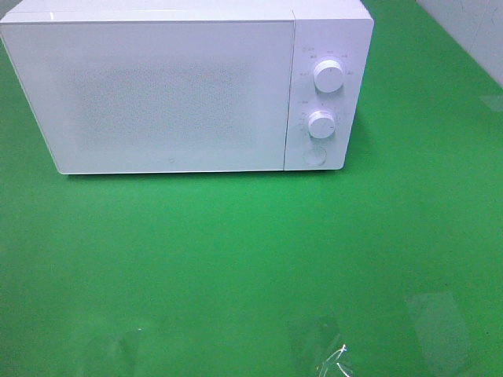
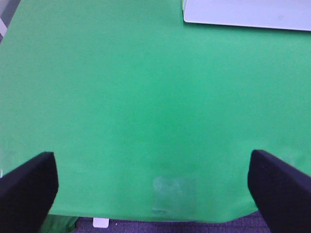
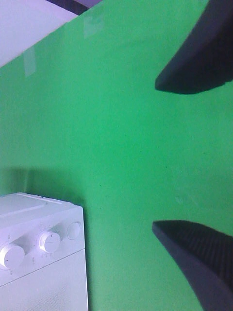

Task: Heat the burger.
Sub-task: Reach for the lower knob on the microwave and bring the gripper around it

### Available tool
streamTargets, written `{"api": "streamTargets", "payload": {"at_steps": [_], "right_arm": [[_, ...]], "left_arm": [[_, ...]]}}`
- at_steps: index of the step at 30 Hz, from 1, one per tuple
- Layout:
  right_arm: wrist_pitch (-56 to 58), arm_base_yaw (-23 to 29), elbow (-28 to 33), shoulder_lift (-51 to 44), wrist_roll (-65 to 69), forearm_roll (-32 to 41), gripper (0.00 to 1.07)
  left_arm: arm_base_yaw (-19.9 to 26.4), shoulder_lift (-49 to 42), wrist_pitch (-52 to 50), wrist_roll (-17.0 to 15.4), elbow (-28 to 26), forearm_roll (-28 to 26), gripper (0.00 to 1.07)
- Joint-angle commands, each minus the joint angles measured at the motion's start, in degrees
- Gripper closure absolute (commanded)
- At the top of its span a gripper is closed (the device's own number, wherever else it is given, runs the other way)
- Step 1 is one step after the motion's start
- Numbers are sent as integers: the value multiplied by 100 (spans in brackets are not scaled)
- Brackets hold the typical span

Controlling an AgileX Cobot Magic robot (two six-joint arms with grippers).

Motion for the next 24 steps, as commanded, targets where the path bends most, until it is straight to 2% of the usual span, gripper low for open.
{"api": "streamTargets", "payload": {"at_steps": [1, 10, 24], "right_arm": [[-52, -34, 0, -160, 46, 17, 38], [-52, -34, 0, -160, 46, 17, 38], [-52, -34, 0, -143, 46, 17, 38]], "left_arm": [[11, -447, -86, 6, 23, -29, 8], [11, -1346, -86, -6, 23, -29, 8], [11, -1312, -92, -6, 23, -29, 9]]}}
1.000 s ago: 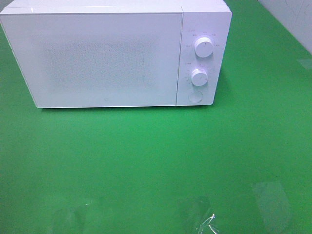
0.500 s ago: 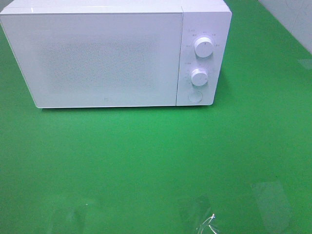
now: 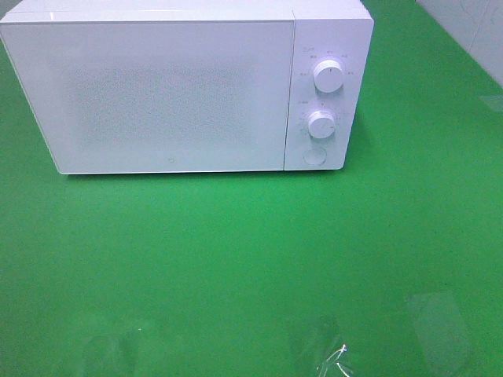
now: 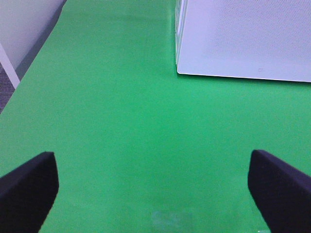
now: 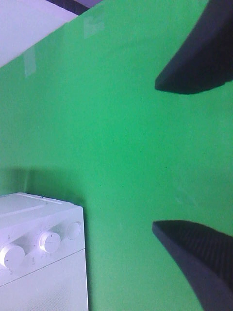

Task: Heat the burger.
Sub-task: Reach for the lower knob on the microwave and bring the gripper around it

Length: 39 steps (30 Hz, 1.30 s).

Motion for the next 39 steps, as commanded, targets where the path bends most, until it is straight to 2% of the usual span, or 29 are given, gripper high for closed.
{"api": "streamTargets", "payload": {"at_steps": [1, 39], "right_arm": [[-52, -34, 0, -143, 46, 17, 38], [-69, -23, -6, 0, 103, 0, 36]], "left_arm": [[11, -132, -80, -6, 23, -23, 9], [11, -132, -80, -6, 23, -23, 9]]}}
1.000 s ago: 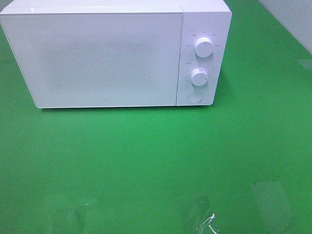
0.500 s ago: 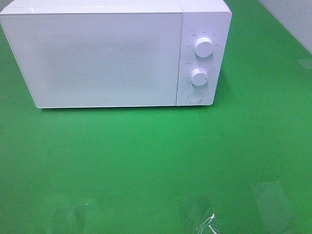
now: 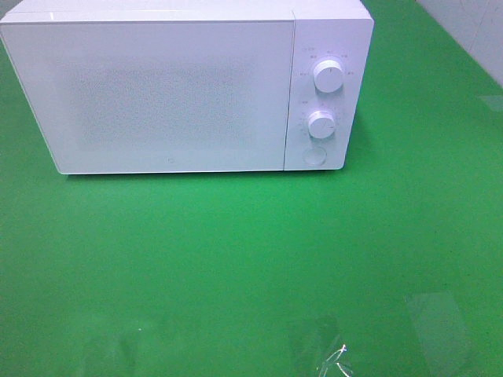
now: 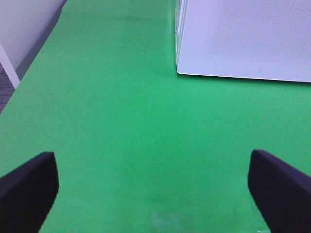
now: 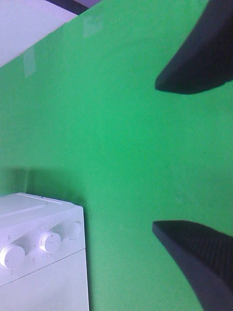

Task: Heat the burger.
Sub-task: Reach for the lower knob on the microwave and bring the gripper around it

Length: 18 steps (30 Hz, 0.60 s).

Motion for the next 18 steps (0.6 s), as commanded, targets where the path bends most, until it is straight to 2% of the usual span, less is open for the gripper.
{"api": "streamTargets", "payload": {"at_steps": [1, 4, 11, 18], "right_arm": [[-80, -23, -23, 29, 40, 0, 35], [-269, -23, -155, 195, 29, -23, 32], [-911, -23, -172, 476, 29, -23, 31], [-2034, -23, 149, 917, 29, -17, 31]], "left_arm": [[11, -132, -80, -6, 23, -23, 9], [11, -132, -80, -6, 23, -23, 9], [11, -132, -80, -6, 23, -23, 9], [11, -132, -80, -6, 23, -23, 9]]}}
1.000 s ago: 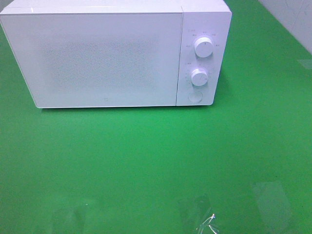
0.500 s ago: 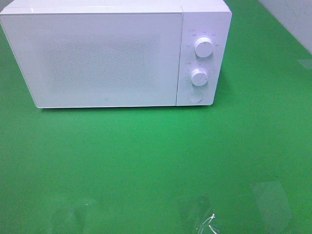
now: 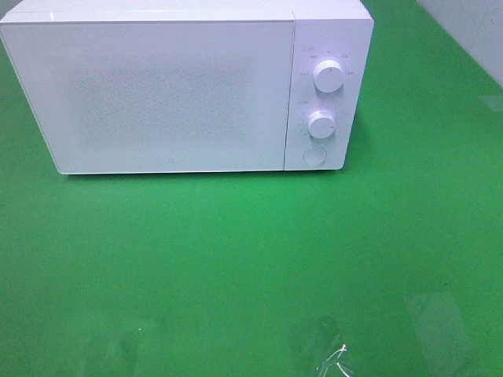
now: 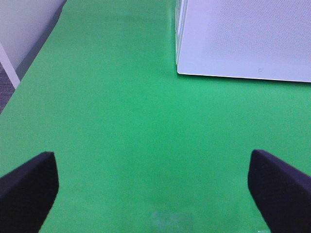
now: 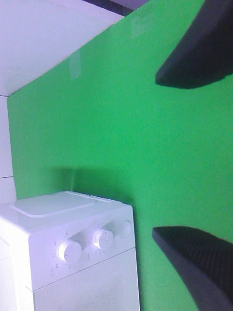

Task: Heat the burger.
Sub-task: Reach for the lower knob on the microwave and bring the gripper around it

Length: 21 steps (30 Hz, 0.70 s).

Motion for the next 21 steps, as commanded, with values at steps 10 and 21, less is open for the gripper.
{"api": "streamTargets", "payload": {"at_steps": [10, 21], "right_arm": [[-2137, -23, 756, 768, 23, 34, 31], [-4257, -23, 1409, 1942, 11, -34, 32]], "left_arm": [[11, -132, -80, -6, 23, -23, 9], [11, -132, -80, -6, 23, -23, 9]]}}
